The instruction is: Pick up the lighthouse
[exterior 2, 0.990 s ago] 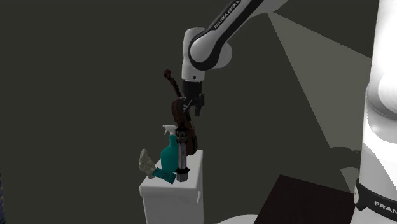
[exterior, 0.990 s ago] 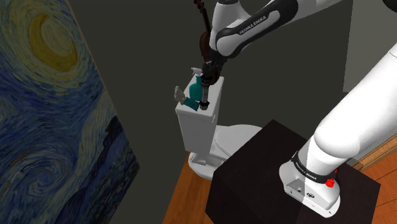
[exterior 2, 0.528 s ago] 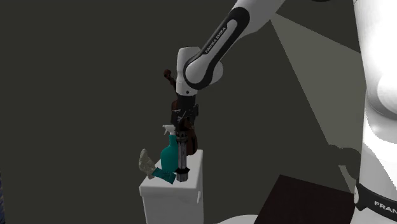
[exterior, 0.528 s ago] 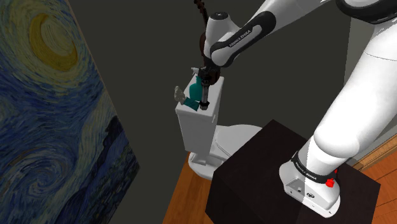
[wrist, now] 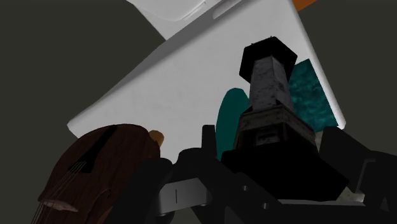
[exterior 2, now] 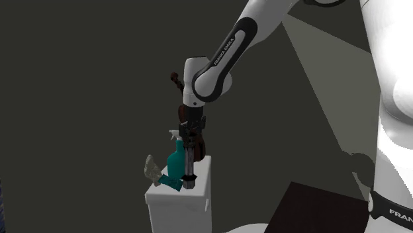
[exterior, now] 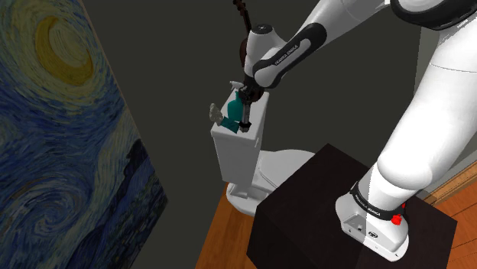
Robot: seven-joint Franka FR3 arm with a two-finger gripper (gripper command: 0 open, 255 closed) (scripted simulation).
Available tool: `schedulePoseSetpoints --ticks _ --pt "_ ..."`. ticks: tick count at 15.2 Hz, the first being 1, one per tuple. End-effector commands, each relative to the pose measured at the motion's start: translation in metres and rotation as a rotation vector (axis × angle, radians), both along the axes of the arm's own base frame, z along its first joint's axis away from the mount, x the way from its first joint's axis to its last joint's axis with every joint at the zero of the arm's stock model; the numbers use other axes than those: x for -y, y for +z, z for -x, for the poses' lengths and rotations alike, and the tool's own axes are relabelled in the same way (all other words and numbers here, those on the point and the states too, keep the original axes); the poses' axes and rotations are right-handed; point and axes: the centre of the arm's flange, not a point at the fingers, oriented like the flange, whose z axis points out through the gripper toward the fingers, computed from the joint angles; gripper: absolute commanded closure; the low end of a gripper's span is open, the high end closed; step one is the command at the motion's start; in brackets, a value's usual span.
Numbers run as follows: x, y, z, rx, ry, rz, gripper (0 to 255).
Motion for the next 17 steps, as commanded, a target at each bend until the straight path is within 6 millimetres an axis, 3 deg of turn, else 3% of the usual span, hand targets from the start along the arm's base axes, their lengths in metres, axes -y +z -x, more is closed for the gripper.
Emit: schedulePoseSetpoints --ticks 1,8,17 --pt "0.000 0.000 0.000 0.000 0.000 0.000 255" --pt "0.000 -0.001 0.000 0.000 0.000 0.000 255" --pt "0.000 0.046 0.000 0.000 0.000 0.000 255"
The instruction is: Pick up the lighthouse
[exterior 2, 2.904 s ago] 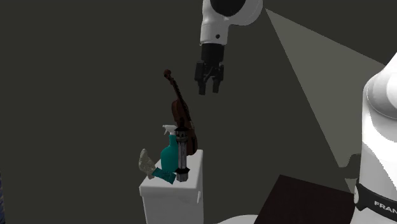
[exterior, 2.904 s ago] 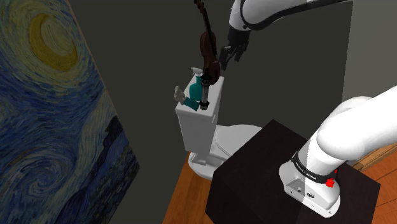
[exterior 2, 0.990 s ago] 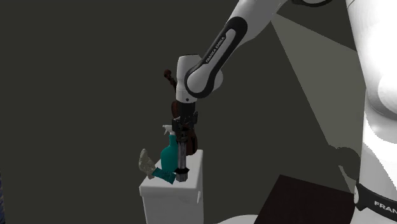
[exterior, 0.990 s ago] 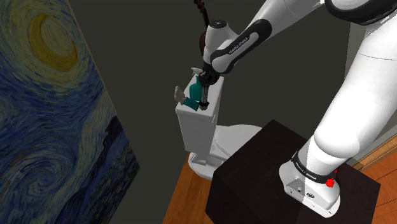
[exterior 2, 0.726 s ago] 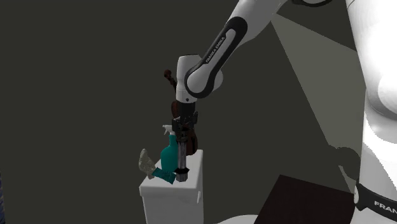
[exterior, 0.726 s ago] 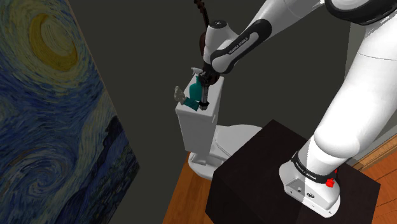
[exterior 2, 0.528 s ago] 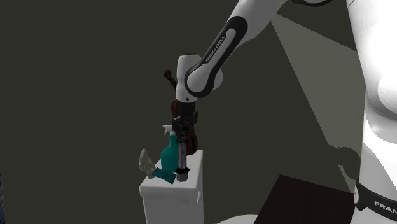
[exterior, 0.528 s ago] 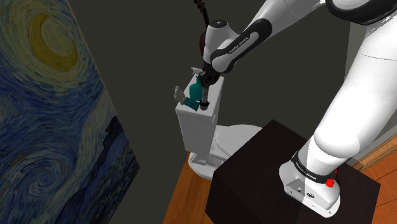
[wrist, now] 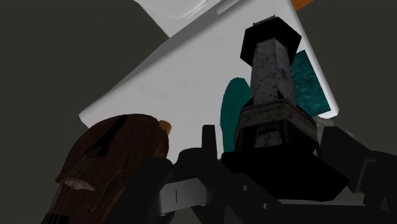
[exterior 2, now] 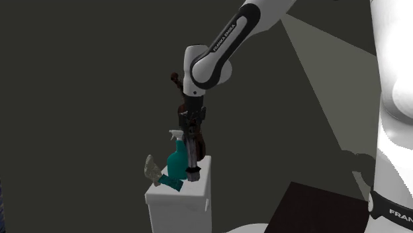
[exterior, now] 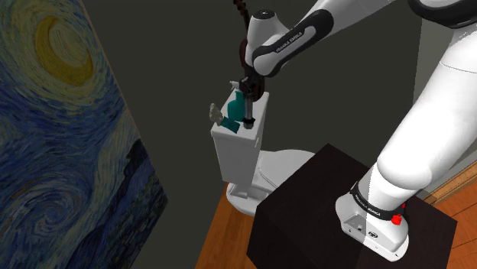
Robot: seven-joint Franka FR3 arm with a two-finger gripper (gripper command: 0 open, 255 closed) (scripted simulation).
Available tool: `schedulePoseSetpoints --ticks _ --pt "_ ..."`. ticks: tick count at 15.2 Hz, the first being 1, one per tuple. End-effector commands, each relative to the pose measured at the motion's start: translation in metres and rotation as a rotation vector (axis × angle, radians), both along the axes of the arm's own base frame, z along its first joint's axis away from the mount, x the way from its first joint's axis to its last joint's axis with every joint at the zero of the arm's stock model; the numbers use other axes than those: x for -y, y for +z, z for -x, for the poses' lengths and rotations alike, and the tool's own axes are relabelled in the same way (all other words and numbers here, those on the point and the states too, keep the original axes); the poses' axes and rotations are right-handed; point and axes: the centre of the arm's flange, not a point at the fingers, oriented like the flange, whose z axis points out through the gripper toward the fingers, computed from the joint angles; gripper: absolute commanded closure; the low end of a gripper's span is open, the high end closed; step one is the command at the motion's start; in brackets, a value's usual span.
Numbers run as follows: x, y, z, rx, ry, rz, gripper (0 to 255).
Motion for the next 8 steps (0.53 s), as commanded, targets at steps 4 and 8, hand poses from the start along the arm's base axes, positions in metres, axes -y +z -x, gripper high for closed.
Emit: schedulePoseSetpoints --ticks 4,8 --pt "-0.001 0.027 0.000 0.000 0.000 0.000 255" --pt "-0.001 0.038 0.000 0.000 0.000 0.000 255"
